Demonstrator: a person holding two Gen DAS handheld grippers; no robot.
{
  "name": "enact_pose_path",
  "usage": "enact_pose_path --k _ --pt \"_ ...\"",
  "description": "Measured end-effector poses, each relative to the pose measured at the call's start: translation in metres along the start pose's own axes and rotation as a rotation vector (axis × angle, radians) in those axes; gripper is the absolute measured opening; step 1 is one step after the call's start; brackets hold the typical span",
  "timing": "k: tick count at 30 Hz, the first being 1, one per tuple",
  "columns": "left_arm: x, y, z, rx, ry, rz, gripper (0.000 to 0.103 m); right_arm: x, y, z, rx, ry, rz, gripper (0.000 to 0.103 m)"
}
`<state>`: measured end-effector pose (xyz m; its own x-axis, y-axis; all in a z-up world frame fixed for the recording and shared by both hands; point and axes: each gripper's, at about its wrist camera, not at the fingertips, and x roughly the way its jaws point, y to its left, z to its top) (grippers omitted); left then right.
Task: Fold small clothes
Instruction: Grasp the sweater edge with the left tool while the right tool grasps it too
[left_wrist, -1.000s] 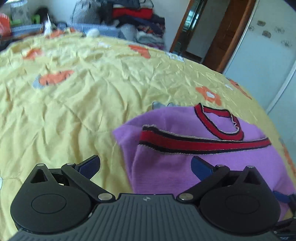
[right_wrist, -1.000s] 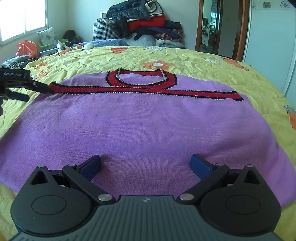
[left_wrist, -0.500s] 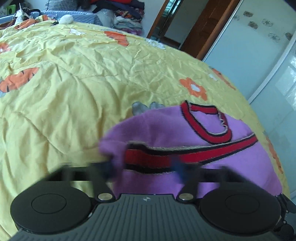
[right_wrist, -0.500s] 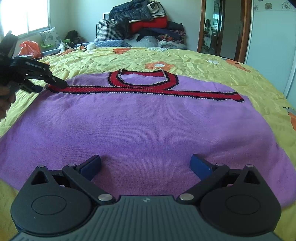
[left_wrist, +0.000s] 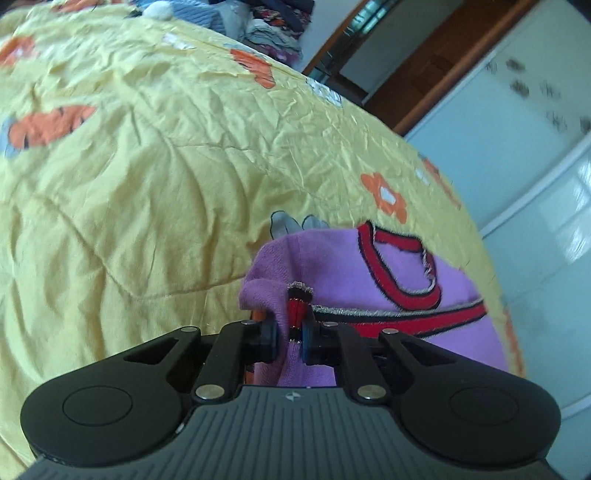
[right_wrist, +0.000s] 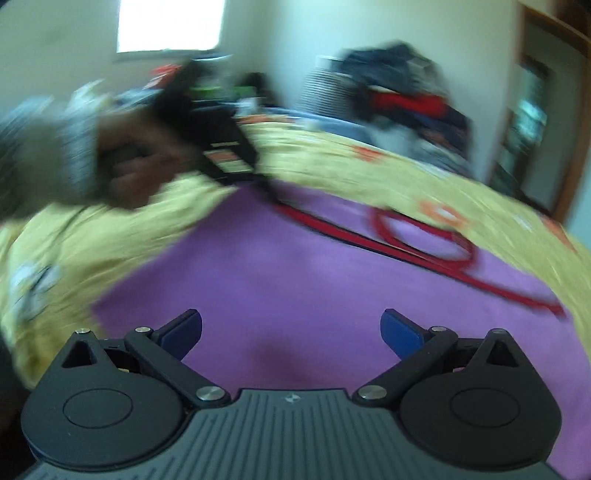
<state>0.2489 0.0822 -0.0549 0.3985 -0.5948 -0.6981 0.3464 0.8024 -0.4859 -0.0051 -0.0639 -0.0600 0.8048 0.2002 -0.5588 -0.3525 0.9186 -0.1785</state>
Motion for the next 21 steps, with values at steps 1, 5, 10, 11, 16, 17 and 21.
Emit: enact_pose_path --k 1,5,10,11,16,17,21 --pt "0.001 -0.002 0.000 0.009 0.004 0.006 0.013 0.003 0.017 0.001 -0.054 -0.001 0.016 0.103" --pt "0.002 0.000 -0.002 0.009 0.008 0.017 0.013 0.011 0.062 0.000 -0.199 -0.021 0.070 0.103" --pt "0.003 0.005 -0.003 -0.010 0.009 0.015 0.013 0.026 0.088 -0.002 -0.296 -0.012 0.068 0.103" --pt "0.004 0.006 -0.003 -0.011 0.008 0.014 0.013 0.027 0.088 -0.002 -0.295 -0.023 0.067 0.102" --pt "0.006 0.015 -0.004 -0.076 0.011 -0.024 0.013 0.035 0.077 0.010 -0.189 0.021 0.141 0.037" --pt "0.006 0.020 -0.004 -0.101 0.009 -0.044 0.013 0.036 0.081 0.011 -0.213 0.021 0.109 0.020" --pt "0.003 0.042 -0.006 -0.261 -0.001 -0.172 0.012 0.026 0.079 0.008 -0.211 -0.029 0.102 0.010"
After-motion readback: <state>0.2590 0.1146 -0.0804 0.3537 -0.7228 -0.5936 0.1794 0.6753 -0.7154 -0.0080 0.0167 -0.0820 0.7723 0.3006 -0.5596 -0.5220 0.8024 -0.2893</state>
